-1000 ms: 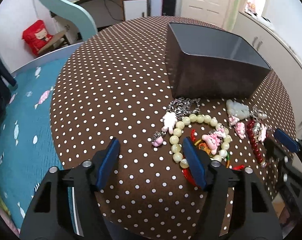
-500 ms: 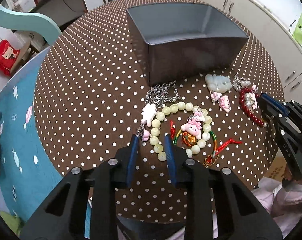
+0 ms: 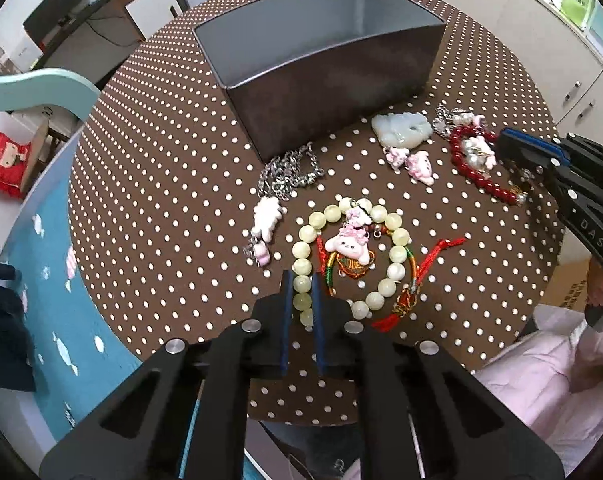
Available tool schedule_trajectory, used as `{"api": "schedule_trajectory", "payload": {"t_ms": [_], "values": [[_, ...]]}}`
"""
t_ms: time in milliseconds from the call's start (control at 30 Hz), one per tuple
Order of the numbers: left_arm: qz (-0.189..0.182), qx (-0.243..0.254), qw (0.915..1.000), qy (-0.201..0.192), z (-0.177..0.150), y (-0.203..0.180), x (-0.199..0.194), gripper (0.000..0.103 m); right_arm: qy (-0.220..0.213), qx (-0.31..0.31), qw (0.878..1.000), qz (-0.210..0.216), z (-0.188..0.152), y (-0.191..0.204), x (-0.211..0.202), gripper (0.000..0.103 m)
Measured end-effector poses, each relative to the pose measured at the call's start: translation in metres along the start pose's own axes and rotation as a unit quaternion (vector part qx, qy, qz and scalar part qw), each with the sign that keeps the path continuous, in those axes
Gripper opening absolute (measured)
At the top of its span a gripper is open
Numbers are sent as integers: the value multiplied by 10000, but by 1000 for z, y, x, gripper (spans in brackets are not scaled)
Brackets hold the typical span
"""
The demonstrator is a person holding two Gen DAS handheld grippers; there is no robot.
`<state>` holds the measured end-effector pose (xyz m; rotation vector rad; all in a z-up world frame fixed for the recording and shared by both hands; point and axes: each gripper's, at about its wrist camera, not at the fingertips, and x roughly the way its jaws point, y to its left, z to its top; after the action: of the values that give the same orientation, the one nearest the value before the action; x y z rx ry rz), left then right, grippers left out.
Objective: Organize jewelry
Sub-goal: 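Grasp the pale bead bracelet with the left tool while the right tool grasps the dark red bracelet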
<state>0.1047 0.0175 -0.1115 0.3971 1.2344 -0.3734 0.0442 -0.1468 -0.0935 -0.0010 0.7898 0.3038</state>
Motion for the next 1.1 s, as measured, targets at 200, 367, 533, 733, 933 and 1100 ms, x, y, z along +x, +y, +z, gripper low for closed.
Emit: {"api": "schedule_trajectory", "payload": {"t_ms": [200,367,533,733,933,1100], "values": [[-113,-245,9995,-180,-8,21,-13,9,-174,-36,9998,81,10,2,-11,7],[-157,-368,9980,-490,-7,33,-42,9,-316,-172,9992,148,23,5,-19,7],[-263,-401,9944,-947,1,31,-71,9,-481,-242,9983,219,39,4,-29,7],[-372,-563,9905,-1199,4,31,-81,9,-572,-382,9975,163,52,9,-35,7],[-479,-665,9871,-1378,16,36,-84,9,-805,-534,9953,116,70,12,-50,7],[-567,-719,9822,-1637,22,39,-95,9,-900,-693,9935,90,86,16,-56,7]]}}
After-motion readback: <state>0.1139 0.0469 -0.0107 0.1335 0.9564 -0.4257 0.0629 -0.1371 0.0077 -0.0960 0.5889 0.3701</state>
